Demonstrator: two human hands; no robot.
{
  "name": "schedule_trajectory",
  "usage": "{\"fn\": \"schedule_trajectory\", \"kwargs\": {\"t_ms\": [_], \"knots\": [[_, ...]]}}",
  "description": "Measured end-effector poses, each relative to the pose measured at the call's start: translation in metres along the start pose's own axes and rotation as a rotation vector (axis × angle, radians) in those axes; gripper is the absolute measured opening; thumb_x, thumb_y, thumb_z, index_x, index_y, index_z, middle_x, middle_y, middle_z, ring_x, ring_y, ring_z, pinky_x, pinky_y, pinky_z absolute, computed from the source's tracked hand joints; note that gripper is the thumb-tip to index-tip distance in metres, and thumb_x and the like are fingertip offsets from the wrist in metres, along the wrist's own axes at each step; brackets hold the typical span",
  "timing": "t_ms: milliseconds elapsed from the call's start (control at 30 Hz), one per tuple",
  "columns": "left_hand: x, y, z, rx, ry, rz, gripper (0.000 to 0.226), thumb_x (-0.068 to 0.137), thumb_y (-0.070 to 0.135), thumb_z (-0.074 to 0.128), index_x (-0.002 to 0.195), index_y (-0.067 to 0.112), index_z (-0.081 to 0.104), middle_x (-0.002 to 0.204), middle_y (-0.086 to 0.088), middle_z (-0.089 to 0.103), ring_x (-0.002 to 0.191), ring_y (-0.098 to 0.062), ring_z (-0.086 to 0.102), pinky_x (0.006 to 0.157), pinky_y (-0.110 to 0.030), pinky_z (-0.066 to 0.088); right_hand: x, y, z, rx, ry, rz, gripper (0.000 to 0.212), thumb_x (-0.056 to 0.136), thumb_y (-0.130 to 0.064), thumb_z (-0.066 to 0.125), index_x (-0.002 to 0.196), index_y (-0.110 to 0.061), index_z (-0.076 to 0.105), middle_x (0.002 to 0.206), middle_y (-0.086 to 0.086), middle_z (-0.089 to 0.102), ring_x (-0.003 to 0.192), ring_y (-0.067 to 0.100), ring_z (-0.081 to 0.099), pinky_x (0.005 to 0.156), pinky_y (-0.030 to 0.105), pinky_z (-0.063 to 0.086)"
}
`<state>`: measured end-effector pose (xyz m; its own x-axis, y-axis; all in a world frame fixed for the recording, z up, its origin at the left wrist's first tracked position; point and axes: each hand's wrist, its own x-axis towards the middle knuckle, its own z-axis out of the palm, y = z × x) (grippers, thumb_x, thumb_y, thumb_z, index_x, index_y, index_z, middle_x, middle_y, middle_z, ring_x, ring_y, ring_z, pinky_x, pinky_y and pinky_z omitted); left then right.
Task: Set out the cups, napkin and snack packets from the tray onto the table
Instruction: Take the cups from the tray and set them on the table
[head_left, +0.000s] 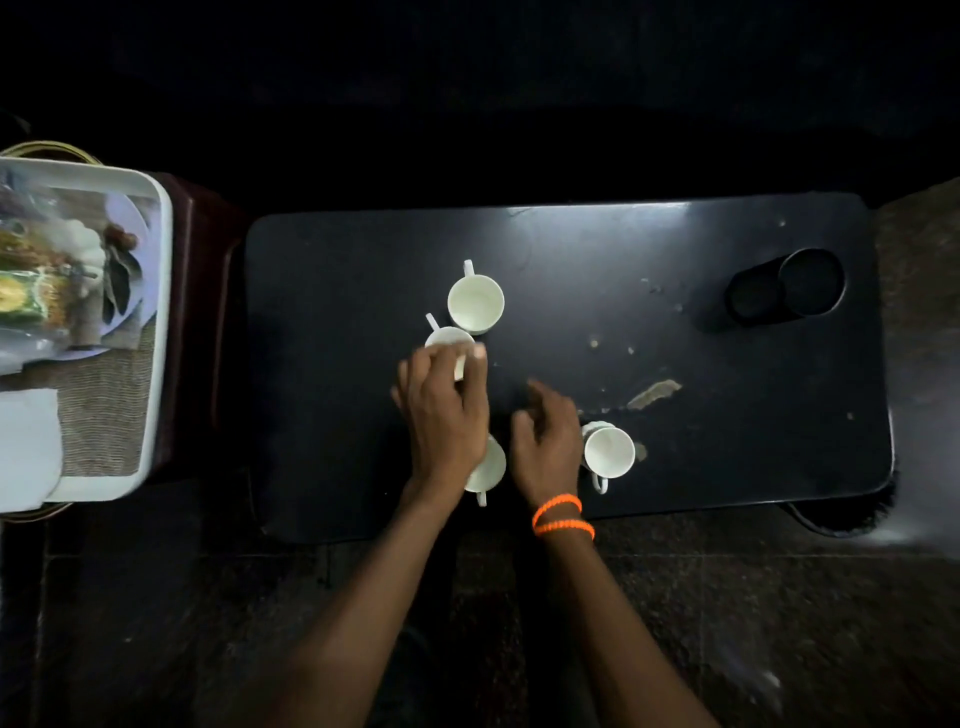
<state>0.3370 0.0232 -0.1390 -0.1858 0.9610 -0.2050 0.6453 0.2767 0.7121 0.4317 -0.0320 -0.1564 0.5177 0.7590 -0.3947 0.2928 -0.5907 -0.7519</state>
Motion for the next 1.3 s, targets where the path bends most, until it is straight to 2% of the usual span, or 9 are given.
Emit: {"fn": "schedule_trajectory", "kwargs": {"t_ms": [100, 200, 333, 467, 567, 800, 967, 1133, 1300], "knots": [[0.054, 0.008, 0.004, 0.196, -0.063, 0.047, 0.067, 0.080, 0.056, 0.075, 0.136, 0.021, 0.061, 0.131, -0.007, 0.060, 0.127, -0.031, 0.051, 0.110, -0.044, 0.029, 0.041, -0.022, 0.005, 0.034, -0.024, 0.053, 0.038, 0.094, -0.008, 0.058, 0.132, -0.003, 0.065, 0.129, 0.017, 0.065, 0.114, 0.022, 0.062, 0.090, 0.003, 0.035], [0.096, 0.006, 0.011, 0.420, -0.294, 0.092, 0.099, 0.069, 0.057, 0.084, 0.151, 0.018, 0.044, 0.144, -0.009, 0.056, 0.137, -0.032, 0.049, 0.123, -0.052, 0.018, 0.070, -0.049, 0.016, 0.095, -0.135, 0.154, 0.038, 0.096, -0.022, 0.049, 0.127, -0.011, 0.069, 0.132, 0.011, 0.067, 0.126, 0.026, 0.059, 0.106, 0.026, 0.042], [0.111, 0.004, 0.023, 0.434, -0.324, 0.185, 0.080, 0.072, 0.055, 0.082, 0.140, 0.020, 0.057, 0.134, -0.003, 0.068, 0.129, -0.025, 0.059, 0.125, -0.050, 0.016, 0.090, -0.076, 0.021, 0.215, -0.197, 0.245, 0.051, 0.080, -0.039, 0.038, 0.106, -0.014, 0.074, 0.112, 0.011, 0.075, 0.109, 0.032, 0.068, 0.099, 0.052, 0.053], [0.107, 0.008, 0.033, 0.316, -0.228, 0.245, 0.067, 0.072, 0.055, 0.081, 0.119, 0.009, 0.070, 0.108, -0.009, 0.076, 0.106, -0.030, 0.068, 0.109, -0.042, 0.038, 0.102, -0.078, 0.010, 0.221, -0.175, 0.258, 0.044, 0.081, -0.045, 0.035, 0.086, -0.026, 0.074, 0.107, 0.008, 0.076, 0.105, 0.034, 0.069, 0.098, 0.055, 0.054], [0.097, 0.021, 0.048, 0.305, -0.199, 0.295, 0.064, 0.073, 0.058, 0.078, 0.111, 0.008, 0.072, 0.102, -0.012, 0.077, 0.098, -0.033, 0.068, 0.099, -0.039, 0.040, 0.108, -0.068, -0.008, 0.211, -0.109, 0.254, 0.039, 0.082, -0.044, 0.037, 0.072, -0.031, 0.072, 0.096, 0.003, 0.077, 0.100, 0.034, 0.070, 0.094, 0.056, 0.056], [0.059, 0.044, 0.092, 0.227, -0.274, 0.279, 0.072, 0.077, 0.050, 0.082, 0.133, 0.007, 0.065, 0.115, -0.012, 0.075, 0.109, -0.033, 0.067, 0.099, -0.038, 0.042, 0.119, -0.032, -0.057, 0.181, 0.003, 0.288, 0.046, 0.078, -0.047, 0.039, 0.090, -0.029, 0.079, 0.110, 0.005, 0.078, 0.106, 0.033, 0.071, 0.099, 0.054, 0.055], [0.038, 0.053, 0.107, 0.127, -0.356, 0.248, 0.073, 0.080, 0.038, 0.083, 0.139, 0.003, 0.060, 0.118, -0.020, 0.070, 0.111, -0.038, 0.064, 0.096, -0.045, 0.049, 0.124, -0.014, -0.072, 0.195, 0.037, 0.335, 0.039, 0.072, -0.053, 0.041, 0.069, -0.033, 0.075, 0.109, 0.010, 0.078, 0.108, 0.036, 0.069, 0.098, 0.057, 0.054], [0.033, 0.058, 0.113, 0.120, -0.391, 0.238, 0.077, 0.080, 0.037, 0.082, 0.145, 0.005, 0.056, 0.122, -0.018, 0.069, 0.115, -0.037, 0.061, 0.097, -0.042, 0.048, 0.128, -0.002, -0.079, 0.178, 0.032, 0.332, 0.045, 0.063, -0.061, 0.036, 0.069, -0.040, 0.075, 0.116, 0.010, 0.077, 0.112, 0.037, 0.067, 0.102, 0.058, 0.051], [0.025, 0.058, 0.117, 0.110, -0.394, 0.240, 0.082, 0.078, 0.035, 0.083, 0.148, 0.006, 0.053, 0.122, -0.018, 0.067, 0.115, -0.037, 0.061, 0.096, -0.042, 0.049, 0.125, 0.007, -0.084, 0.192, 0.046, 0.327, 0.043, 0.069, -0.057, 0.037, 0.070, -0.042, 0.077, 0.110, 0.007, 0.078, 0.108, 0.034, 0.069, 0.099, 0.056, 0.054]]}}
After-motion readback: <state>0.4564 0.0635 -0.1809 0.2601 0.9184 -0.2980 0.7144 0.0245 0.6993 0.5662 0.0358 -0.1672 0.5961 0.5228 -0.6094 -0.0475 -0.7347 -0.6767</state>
